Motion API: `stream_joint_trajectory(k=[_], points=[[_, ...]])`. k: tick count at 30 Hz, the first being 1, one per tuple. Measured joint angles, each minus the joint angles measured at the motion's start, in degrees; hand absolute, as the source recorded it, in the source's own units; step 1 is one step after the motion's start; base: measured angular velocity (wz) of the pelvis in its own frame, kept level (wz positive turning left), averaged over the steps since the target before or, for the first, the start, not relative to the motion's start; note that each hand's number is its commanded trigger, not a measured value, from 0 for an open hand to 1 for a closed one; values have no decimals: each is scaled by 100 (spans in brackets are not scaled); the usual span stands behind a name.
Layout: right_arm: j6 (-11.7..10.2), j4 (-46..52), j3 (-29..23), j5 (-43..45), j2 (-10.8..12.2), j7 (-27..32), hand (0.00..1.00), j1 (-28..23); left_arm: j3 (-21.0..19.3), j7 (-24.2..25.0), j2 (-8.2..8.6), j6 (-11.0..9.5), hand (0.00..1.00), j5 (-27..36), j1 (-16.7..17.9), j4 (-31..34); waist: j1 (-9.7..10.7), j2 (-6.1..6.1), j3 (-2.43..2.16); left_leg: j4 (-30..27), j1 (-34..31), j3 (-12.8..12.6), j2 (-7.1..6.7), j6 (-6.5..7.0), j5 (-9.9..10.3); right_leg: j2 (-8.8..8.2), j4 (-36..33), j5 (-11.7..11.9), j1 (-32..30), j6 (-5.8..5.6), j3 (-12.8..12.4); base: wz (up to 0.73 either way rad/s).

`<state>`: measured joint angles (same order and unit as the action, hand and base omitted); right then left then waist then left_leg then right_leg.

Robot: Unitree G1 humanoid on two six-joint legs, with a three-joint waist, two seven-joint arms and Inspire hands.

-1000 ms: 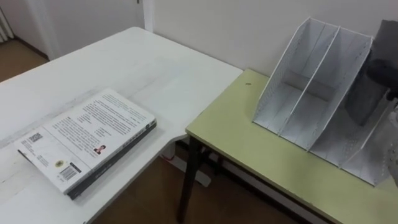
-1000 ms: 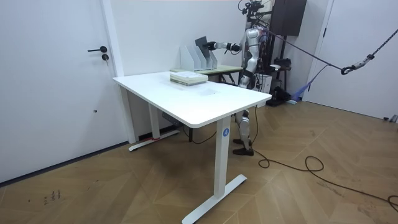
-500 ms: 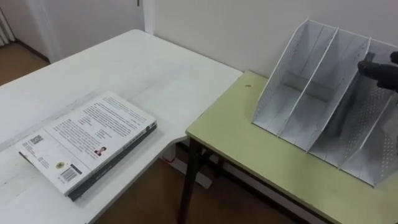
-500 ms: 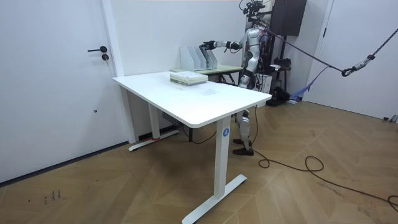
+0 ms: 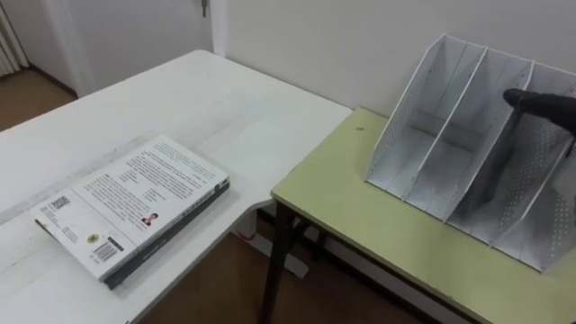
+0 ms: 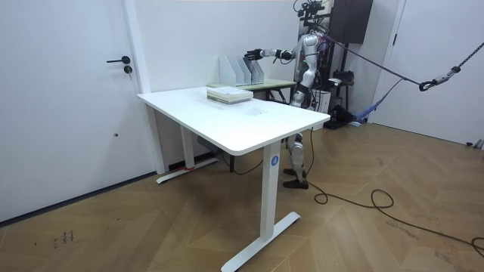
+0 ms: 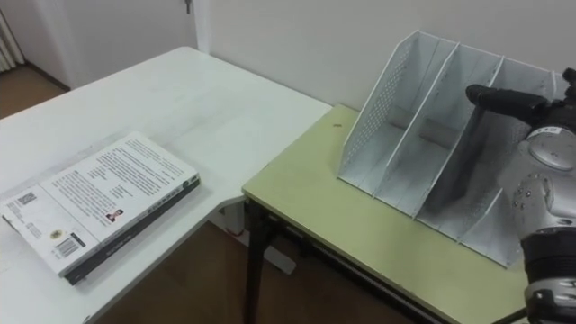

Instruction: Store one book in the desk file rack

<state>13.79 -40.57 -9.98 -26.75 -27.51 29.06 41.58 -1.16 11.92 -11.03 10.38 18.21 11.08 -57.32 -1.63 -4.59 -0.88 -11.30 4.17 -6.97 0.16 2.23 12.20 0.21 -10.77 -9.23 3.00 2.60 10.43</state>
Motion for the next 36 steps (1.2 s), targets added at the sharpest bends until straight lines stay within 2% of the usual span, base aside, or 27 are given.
stream_joint_trajectory(k=[12,19,22,27,30,34,36], points=[[0,89,7,-93,-1,-40,0,33,-86,-2,-39,15,0,-33,-12,1,-32,-3,4,46,-56,-18,-1,0,0,2,1,-2,-40,-4,1,0],[-1,94,44,-49,-2,-23,0,337,-83,-21,-66,14,0,-39,-29,5,-20,-2,8,5,-113,-36,5,0,0,0,-7,-2,-121,-3,-21,0],[1,441,179,-42,-21,-16,0,353,-85,-24,-73,28,0,-79,-16,57,-25,0,9,8,-121,-46,8,0,0,1,-10,-2,-138,-2,-36,-2],[-4,1712,280,38,-24,-130,0,353,-74,-17,-78,3,0,-265,-35,116,-42,17,34,4,-111,-57,10,0,0,7,-76,-1,-177,-1,-93,-5],[-8,2013,414,39,-21,-179,0,355,-77,-20,-79,-66,0,-249,-34,72,-38,-3,58,5,-76,-55,8,0,0,5,-78,-1,-140,-2,-87,0],[2,2299,433,42,-13,-238,0,354,-76,-38,-76,-77,0,-251,-61,73,-36,-14,62,11,-71,-55,8,1,1,2,-87,-2,-135,-2,-87,-1],[8,2782,488,129,9,-309,0,354,-78,-48,-81,-75,0,-253,-57,76,-52,-11,61,33,-90,-76,10,-2,-1,12,-92,-2,-185,-2,-95,-8]])
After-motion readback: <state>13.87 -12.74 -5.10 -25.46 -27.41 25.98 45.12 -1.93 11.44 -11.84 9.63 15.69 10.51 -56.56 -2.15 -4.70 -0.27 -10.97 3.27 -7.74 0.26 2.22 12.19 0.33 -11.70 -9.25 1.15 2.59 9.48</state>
